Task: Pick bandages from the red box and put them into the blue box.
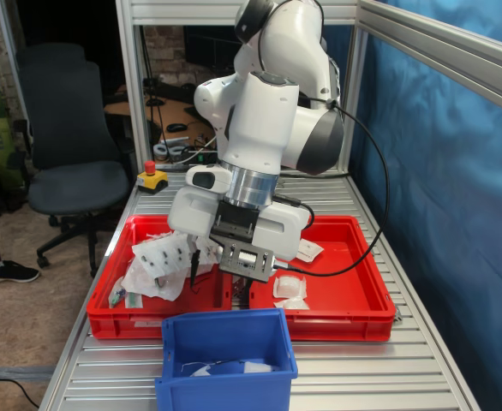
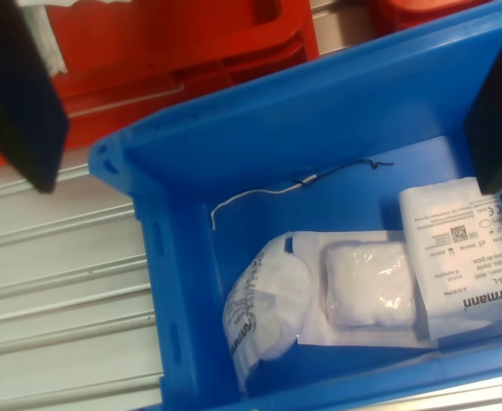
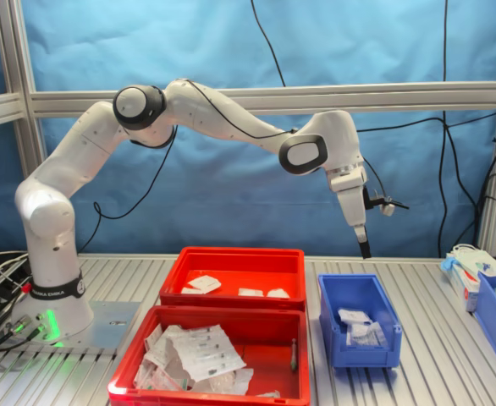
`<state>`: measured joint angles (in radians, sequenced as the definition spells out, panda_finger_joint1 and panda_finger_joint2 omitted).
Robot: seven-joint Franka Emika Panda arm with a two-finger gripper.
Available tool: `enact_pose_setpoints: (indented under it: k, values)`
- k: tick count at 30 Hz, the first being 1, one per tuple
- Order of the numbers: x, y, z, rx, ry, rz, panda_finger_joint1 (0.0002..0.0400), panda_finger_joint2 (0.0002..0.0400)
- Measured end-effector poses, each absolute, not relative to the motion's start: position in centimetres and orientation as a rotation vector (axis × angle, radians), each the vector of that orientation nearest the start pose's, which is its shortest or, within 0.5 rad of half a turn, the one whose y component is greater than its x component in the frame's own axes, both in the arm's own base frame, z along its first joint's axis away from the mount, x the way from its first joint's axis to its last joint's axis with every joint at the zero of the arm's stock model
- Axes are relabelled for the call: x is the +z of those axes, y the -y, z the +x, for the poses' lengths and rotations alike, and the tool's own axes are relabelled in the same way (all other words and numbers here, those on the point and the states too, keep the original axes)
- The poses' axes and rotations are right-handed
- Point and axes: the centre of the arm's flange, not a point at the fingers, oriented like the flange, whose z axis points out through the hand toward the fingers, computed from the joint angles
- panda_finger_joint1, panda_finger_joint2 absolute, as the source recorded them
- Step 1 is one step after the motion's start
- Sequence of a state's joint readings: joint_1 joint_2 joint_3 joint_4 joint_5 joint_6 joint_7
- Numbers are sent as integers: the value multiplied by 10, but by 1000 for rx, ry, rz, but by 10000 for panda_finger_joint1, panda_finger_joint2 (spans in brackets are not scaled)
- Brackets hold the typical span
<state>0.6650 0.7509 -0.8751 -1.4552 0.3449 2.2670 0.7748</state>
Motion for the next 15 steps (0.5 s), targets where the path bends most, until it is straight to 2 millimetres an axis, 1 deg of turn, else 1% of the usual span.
enact_pose_setpoints:
  k: [4,8,12,13,15]
  values:
    - [388,-3,732,-617,-1444,-2864,397,397]
    - [396,-3,732,-619,-1440,-2846,400,400]
    - [406,-4,731,-610,-1430,-2815,400,400]
    - [413,-3,730,-605,-1424,-2795,400,400]
    - [420,-2,729,-599,-1418,-2772,400,400]
